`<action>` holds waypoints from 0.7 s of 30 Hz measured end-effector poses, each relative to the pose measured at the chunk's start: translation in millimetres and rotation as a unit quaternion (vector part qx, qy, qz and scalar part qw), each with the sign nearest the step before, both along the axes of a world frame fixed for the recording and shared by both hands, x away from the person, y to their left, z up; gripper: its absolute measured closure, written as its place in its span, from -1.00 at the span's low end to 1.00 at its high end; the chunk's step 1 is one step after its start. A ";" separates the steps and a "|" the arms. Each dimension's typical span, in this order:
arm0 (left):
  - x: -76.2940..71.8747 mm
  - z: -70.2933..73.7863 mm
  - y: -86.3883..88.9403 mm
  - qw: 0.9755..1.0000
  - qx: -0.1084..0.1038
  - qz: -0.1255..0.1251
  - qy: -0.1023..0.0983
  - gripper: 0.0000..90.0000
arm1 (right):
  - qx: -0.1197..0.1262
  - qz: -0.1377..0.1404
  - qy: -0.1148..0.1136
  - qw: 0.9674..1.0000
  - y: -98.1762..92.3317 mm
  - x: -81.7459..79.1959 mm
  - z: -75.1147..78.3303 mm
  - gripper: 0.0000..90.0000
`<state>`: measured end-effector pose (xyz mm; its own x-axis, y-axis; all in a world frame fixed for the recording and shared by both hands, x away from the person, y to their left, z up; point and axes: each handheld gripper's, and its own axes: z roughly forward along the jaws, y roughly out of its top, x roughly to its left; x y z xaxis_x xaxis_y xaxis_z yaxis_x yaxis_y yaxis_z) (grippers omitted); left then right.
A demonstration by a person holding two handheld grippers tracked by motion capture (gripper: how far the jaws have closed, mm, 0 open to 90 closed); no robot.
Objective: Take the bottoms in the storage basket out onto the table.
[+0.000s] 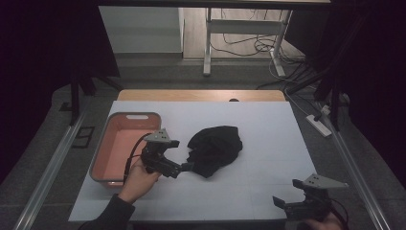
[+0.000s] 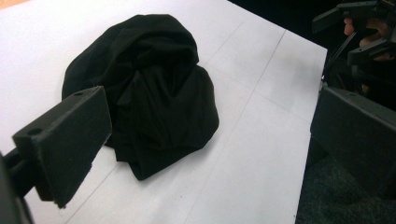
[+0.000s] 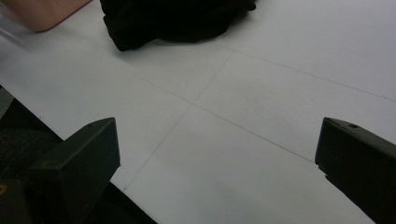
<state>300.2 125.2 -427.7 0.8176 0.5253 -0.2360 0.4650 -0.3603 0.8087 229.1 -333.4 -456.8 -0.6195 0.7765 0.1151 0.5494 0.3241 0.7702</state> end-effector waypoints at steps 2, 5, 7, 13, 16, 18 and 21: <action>-1.7 -0.2 1.3 1.000 -0.001 0.002 0.000 -1.00 | 0.000 0.000 0.000 1.000 0.0 0.0 0.0 -0.99; -5.1 0.1 3.8 1.000 -0.002 0.003 -0.001 -1.00 | 0.000 0.000 0.000 1.000 -0.1 0.0 0.0 -0.99; -6.9 0.3 5.2 1.000 -0.004 0.004 0.000 -1.00 | 0.000 0.000 0.000 1.000 -0.1 0.0 0.0 -0.99; -12.8 0.1 10.2 1.000 -0.012 0.006 0.002 -1.00 | 0.000 0.000 0.001 1.000 0.1 0.0 0.0 -0.99; -15.1 -0.7 12.9 1.000 -0.029 0.004 0.010 -1.00 | 0.000 0.000 0.001 1.000 0.1 0.1 0.0 -0.99; -16.9 -1.3 14.2 1.000 -0.029 0.006 0.010 -1.00 | 0.000 0.000 0.001 1.000 0.0 0.1 0.0 -0.99; -19.4 -2.7 15.7 0.999 -0.031 0.006 0.012 -1.00 | 0.000 0.000 0.001 1.000 0.1 0.1 -0.1 -0.99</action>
<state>280.8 140.9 -430.5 0.8044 0.5195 -0.2884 0.4894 -0.3042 0.8172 229.2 -333.3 -456.9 -0.6193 0.7766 0.1158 0.5506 0.3243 0.7692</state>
